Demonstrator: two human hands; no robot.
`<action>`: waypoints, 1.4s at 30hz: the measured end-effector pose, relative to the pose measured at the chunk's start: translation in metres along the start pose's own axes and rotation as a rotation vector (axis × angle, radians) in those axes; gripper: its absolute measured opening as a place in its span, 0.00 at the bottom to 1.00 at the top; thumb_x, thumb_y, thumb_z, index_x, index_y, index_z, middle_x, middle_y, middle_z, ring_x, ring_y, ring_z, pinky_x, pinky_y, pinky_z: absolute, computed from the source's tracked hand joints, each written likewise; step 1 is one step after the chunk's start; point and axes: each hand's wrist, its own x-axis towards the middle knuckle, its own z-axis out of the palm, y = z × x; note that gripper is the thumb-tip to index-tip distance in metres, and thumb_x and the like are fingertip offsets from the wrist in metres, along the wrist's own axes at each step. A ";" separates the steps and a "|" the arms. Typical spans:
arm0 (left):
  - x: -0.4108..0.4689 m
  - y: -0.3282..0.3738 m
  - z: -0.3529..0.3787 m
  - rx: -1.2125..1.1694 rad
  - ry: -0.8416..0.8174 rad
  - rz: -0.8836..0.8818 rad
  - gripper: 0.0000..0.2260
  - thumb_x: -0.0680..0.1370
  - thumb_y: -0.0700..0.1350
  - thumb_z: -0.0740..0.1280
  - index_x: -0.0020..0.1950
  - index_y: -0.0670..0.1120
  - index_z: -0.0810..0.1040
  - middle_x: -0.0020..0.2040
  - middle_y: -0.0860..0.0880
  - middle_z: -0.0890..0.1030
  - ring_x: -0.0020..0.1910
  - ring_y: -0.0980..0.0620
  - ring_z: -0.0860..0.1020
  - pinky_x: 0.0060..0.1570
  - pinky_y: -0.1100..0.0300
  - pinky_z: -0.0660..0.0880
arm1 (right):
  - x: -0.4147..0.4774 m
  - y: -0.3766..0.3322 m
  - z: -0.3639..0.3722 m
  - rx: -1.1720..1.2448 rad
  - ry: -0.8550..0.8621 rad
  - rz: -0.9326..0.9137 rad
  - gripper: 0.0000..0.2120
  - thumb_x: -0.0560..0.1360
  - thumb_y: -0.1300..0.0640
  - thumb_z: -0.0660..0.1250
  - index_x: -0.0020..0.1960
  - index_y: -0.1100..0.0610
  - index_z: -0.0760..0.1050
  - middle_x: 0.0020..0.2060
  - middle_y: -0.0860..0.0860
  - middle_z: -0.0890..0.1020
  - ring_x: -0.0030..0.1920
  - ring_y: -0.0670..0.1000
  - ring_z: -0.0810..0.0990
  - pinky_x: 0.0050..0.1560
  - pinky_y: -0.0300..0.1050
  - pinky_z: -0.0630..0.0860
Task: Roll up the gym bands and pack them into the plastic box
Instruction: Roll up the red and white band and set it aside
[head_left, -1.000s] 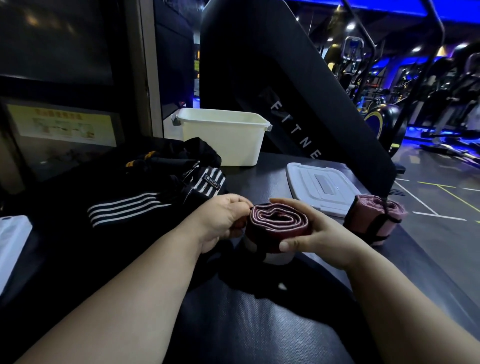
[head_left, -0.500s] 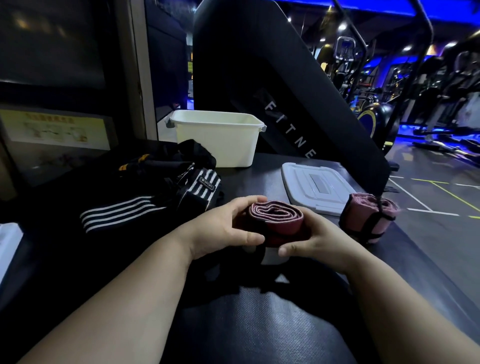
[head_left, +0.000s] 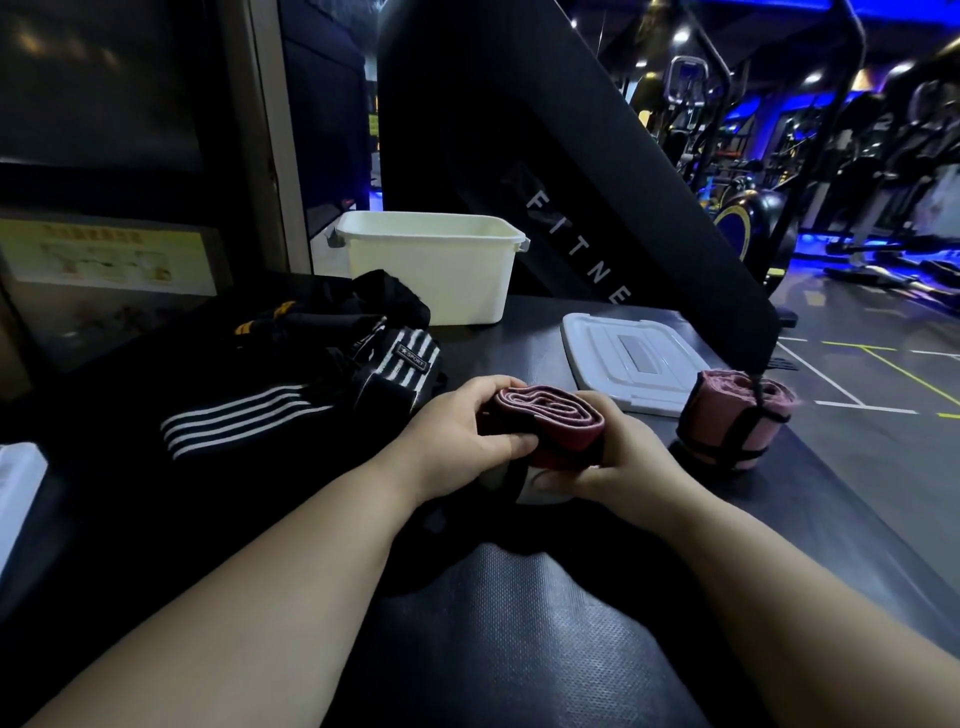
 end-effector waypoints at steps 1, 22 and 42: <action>0.000 -0.001 -0.001 -0.005 -0.008 -0.005 0.21 0.68 0.50 0.75 0.57 0.62 0.74 0.56 0.57 0.82 0.57 0.60 0.79 0.64 0.57 0.73 | -0.001 -0.001 0.001 -0.004 0.011 -0.005 0.31 0.59 0.61 0.83 0.53 0.41 0.71 0.48 0.39 0.82 0.49 0.33 0.79 0.50 0.31 0.72; -0.003 0.001 0.003 -0.482 -0.048 -0.102 0.24 0.71 0.47 0.71 0.65 0.47 0.71 0.56 0.50 0.77 0.51 0.60 0.78 0.51 0.67 0.74 | 0.002 -0.001 -0.008 0.443 -0.086 0.059 0.24 0.69 0.52 0.76 0.62 0.54 0.75 0.49 0.46 0.85 0.49 0.42 0.82 0.49 0.35 0.76; 0.000 0.005 0.008 -0.679 -0.066 -0.163 0.18 0.71 0.53 0.67 0.60 0.52 0.75 0.53 0.44 0.78 0.50 0.45 0.77 0.50 0.47 0.74 | -0.007 -0.016 -0.005 0.415 0.104 -0.084 0.31 0.61 0.65 0.70 0.59 0.41 0.74 0.50 0.50 0.82 0.43 0.48 0.80 0.44 0.43 0.79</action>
